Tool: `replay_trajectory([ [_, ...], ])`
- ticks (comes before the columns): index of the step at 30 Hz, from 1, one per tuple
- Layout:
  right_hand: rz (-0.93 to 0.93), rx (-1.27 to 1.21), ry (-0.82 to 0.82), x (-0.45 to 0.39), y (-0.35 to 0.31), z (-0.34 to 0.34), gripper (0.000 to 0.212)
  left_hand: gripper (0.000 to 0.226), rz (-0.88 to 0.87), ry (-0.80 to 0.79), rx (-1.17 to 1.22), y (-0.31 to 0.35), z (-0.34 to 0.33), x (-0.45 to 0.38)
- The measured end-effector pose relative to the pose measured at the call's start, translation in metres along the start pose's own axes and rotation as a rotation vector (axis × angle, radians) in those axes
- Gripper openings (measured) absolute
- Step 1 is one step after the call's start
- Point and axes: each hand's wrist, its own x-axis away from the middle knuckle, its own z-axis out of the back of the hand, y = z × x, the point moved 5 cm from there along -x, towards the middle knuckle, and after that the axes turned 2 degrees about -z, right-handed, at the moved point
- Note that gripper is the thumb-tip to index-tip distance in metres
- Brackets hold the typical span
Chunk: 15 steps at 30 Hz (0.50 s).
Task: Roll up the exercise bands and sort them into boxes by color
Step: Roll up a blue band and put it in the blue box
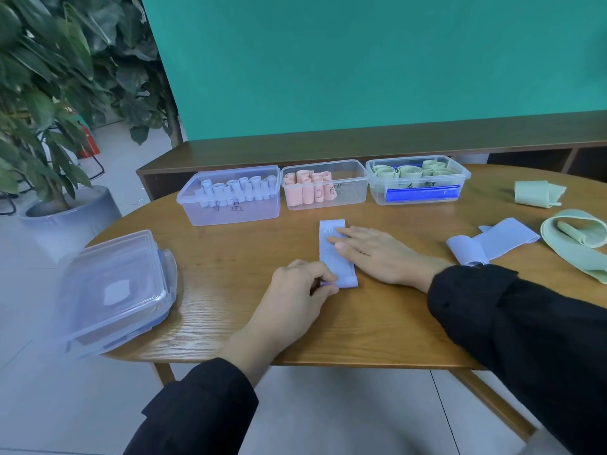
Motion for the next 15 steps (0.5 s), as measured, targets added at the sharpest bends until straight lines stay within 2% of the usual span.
replay_trajectory([
  [6,0.008,0.115,0.005,-0.028,0.013,0.006,0.059,0.009,0.007,-0.027,0.028,-0.001,-0.002,-0.002],
  [12,0.076,-0.058,0.225,-0.026,0.012,0.013,0.045,0.007,-0.033,-0.045,0.001,0.003,-0.001,0.004],
  [15,0.083,-0.119,0.256,-0.028,0.01,0.013,0.046,0.007,-0.049,-0.037,-0.027,0.005,0.002,0.014],
])
